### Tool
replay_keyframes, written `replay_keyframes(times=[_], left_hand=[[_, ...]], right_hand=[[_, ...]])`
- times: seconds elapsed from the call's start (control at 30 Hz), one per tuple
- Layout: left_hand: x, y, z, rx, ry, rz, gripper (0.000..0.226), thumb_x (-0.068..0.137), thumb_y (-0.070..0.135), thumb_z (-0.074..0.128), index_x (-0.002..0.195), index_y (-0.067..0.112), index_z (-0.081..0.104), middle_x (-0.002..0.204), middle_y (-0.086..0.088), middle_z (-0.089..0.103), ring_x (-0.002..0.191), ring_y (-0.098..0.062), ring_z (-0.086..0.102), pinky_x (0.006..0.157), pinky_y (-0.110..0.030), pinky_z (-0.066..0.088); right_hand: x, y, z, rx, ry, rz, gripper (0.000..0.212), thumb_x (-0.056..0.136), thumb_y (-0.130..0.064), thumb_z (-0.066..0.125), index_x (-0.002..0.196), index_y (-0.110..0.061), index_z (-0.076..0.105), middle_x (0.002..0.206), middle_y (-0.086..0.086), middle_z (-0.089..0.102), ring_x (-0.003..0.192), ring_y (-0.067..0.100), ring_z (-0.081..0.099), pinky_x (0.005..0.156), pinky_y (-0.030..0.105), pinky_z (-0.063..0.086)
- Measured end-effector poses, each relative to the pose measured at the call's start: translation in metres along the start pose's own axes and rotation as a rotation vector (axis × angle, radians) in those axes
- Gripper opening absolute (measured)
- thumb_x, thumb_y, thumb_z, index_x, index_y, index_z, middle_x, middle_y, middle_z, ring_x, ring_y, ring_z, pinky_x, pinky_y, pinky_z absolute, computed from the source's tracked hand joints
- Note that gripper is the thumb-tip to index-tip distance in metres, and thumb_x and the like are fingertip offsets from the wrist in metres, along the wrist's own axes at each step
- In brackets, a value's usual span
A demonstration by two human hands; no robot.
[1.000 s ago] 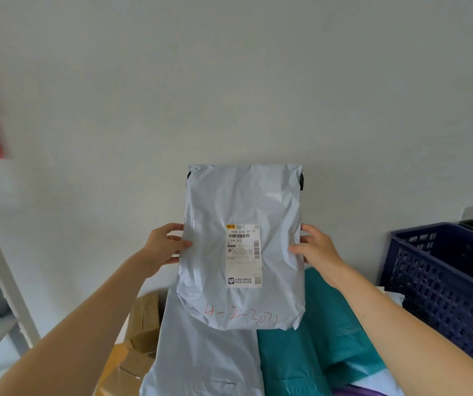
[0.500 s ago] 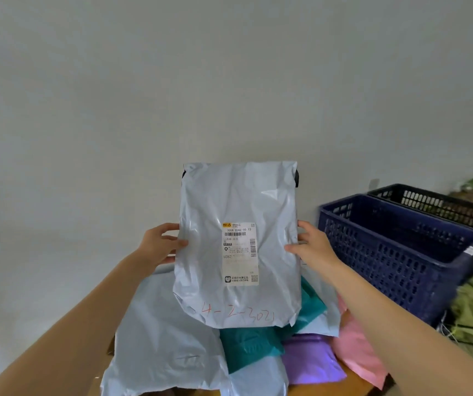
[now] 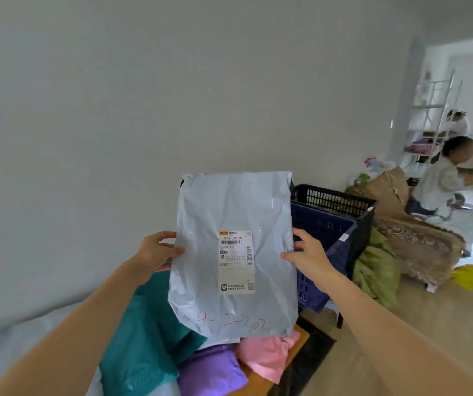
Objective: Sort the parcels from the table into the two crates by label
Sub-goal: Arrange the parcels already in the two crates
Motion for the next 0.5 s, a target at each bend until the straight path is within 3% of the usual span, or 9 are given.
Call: replay_keyframes(times=[0.17,0.37,0.5], left_hand=[[0.014,0.006,0.094,0.015,-0.019,-0.012,0.036,0.084,-0.006,0.067,0.117,0.007,0.059,0.093,-0.015,0.068,0.079,-0.029,0.069,0.06,-0.031,0.06],[0.028,0.008,0.193,0.022,-0.019,-0.037,0.036,0.083,-0.008,0.067,0.115,0.005,0.059,0.092,-0.017,0.066,0.077,-0.029,0.066,0.061,-0.032,0.058],[0.038,0.016,0.244,0.031,-0.031,-0.038,0.034,0.083,-0.01,0.066,0.112,0.006,0.059,0.087,-0.014,0.065,0.073,-0.026,0.065,0.051,-0.025,0.058]], right_hand=[[0.021,0.031,-0.087,-0.016,0.029,0.022,0.056,0.082,0.005,0.068,0.128,-0.021,0.051,0.102,0.002,0.063,0.091,0.012,0.061,0.068,0.021,0.049],[0.038,0.066,-0.174,-0.029,0.069,0.046,0.057,0.08,0.009,0.067,0.13,-0.015,0.052,0.109,0.01,0.063,0.096,0.023,0.062,0.083,0.037,0.055],[0.048,0.085,-0.218,-0.001,0.11,0.079,0.059,0.08,0.01,0.066,0.132,-0.013,0.049,0.113,0.015,0.061,0.098,0.027,0.061,0.07,0.031,0.054]])
Point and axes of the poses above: each hand's wrist, its own x-axis towards the middle knuckle, its own z-axis out of the palm, y = z × x, the point moved 6 cm from there along x, towards the middle knuckle
